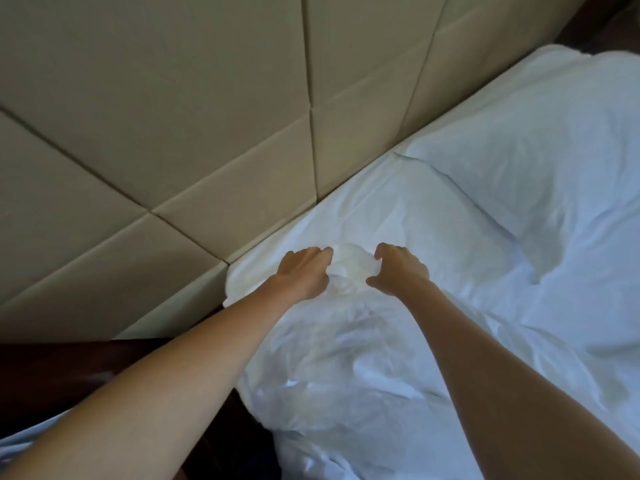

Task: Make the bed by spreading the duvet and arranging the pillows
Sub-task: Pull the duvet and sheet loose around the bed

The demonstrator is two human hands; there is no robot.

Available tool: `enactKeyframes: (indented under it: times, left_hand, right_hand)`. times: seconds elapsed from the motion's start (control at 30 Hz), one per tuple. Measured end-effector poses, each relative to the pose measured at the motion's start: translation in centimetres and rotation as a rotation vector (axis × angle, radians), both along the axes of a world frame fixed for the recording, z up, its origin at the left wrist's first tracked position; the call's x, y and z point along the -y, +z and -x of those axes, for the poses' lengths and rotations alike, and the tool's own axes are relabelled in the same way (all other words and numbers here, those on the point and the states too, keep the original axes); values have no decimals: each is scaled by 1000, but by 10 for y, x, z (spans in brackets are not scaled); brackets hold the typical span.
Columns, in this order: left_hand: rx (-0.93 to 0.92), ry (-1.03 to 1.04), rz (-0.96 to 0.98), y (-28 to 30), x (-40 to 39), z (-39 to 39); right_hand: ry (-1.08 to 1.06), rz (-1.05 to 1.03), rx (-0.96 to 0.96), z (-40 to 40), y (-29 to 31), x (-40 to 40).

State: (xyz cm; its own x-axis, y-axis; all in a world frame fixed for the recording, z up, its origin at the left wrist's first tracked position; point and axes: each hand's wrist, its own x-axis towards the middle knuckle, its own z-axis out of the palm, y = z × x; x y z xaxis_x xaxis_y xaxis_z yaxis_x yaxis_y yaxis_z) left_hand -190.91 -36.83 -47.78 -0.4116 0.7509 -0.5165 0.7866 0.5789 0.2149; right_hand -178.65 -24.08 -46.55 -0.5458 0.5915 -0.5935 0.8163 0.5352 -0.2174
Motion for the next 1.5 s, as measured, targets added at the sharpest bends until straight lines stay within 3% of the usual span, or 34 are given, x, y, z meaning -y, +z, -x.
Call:
enactKeyframes:
  times: [0.13,0.23,0.33,0.47,0.63,0.7,0.8,0.97,1.07,1.5]
  left_hand:
    - [-5,-94,-11,-61,-32,-9]
    - [47,-159,-55,-106,-60,-16]
    - [124,-218,-6,-147,-88,-19]
    - [169,-376,50,-182,-110,-43]
    - [231,-429,162,-192,-112,-74]
    - [200,-457,168,-186,-109,-80]
    - [76,-558,27,-165,-113,-84]
    - [91,-317,-226,-109,-115,-56]
    - [0,-304,-366,-70,-107,-27]
    - [-223,-95,-583,71,-105,107]
  right_hand:
    - [62,-46,49,-4,-61,-26]
    - [123,-45,215,-16,-104,-44]
    - [50,12,366,-52,-142,-57]
    - [-49,28,321,-101,-177,-61]
    - [-134,20,230,-121,-173,-65]
    - [-117,15,209,-120,-166,-58]
    - [-137,-60,109,-118,-147,-48]
    - [-235,-280,-83,-87,-86,-52]
    - [-270,-361,-150,-57,-55,-53]
    - [-150,-535,-314,96,81,-81]
